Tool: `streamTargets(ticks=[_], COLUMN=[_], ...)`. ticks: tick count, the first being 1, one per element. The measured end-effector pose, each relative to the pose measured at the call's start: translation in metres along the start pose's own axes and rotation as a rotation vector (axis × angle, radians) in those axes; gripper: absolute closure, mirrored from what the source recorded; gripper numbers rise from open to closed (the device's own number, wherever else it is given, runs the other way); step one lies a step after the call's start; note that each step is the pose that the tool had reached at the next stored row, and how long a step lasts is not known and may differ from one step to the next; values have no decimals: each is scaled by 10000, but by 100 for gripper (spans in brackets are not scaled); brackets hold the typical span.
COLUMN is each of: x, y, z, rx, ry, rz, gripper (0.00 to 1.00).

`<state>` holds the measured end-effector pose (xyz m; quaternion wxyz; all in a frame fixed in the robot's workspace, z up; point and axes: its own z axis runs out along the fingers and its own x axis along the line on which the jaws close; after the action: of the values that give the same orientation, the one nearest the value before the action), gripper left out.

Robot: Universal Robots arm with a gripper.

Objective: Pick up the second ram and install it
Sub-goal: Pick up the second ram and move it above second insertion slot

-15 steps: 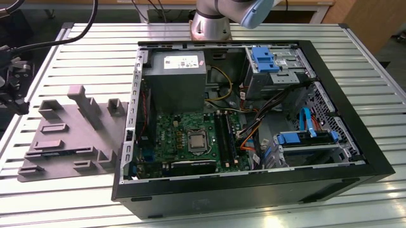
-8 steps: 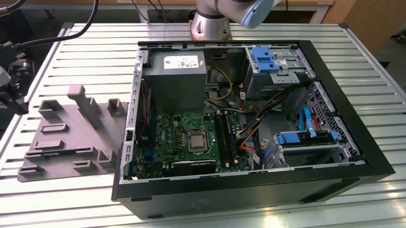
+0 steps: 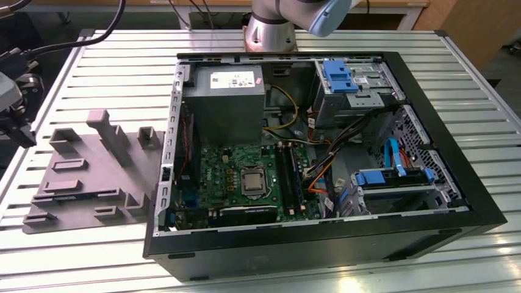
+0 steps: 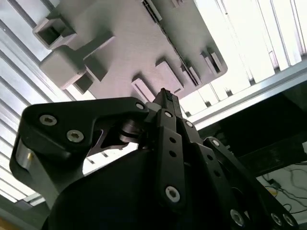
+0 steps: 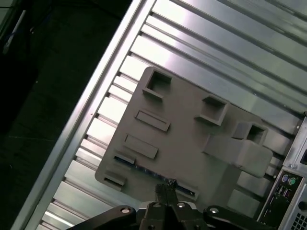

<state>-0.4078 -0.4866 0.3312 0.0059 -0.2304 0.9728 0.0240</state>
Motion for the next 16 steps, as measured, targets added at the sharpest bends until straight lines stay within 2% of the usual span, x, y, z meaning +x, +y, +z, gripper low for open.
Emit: streamTargets(ticks=[16], x=[0], y=[0], z=[5], rx=[-51], ry=[98], rz=[-2241], gripper=[89])
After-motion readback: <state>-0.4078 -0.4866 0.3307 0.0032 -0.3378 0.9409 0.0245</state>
